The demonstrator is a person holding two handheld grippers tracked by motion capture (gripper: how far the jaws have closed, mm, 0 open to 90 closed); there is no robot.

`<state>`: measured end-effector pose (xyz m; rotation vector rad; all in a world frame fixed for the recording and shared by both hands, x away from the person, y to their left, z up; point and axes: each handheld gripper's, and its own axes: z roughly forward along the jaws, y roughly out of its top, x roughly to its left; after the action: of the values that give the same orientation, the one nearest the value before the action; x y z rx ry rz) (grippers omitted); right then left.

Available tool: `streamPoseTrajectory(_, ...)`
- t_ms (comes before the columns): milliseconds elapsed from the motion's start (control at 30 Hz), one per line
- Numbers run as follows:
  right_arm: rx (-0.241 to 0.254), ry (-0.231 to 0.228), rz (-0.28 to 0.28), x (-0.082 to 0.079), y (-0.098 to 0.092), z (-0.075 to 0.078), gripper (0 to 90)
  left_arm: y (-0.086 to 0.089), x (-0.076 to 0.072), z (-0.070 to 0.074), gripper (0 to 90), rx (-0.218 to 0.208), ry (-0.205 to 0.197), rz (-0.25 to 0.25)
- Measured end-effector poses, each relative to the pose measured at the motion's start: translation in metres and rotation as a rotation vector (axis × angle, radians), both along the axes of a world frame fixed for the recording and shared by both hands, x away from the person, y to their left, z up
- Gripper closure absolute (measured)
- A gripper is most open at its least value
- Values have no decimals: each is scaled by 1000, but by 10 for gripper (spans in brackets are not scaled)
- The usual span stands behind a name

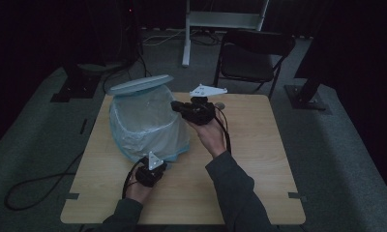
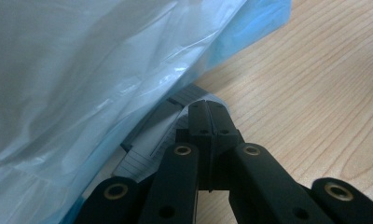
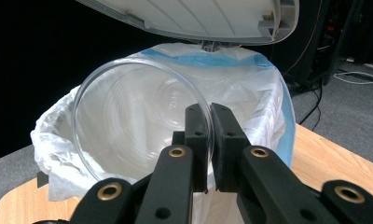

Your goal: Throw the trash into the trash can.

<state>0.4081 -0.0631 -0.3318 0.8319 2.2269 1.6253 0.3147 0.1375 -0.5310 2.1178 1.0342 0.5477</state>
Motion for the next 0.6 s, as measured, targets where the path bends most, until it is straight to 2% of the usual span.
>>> streamPoseTrajectory(367,-1,27,-11,7,5,-6,859,0,0,0,900,2,4,-1)
streamPoseTrajectory(600,-6,27,-10,9,9,-7,857,0,0,0,900,2,4,-1)
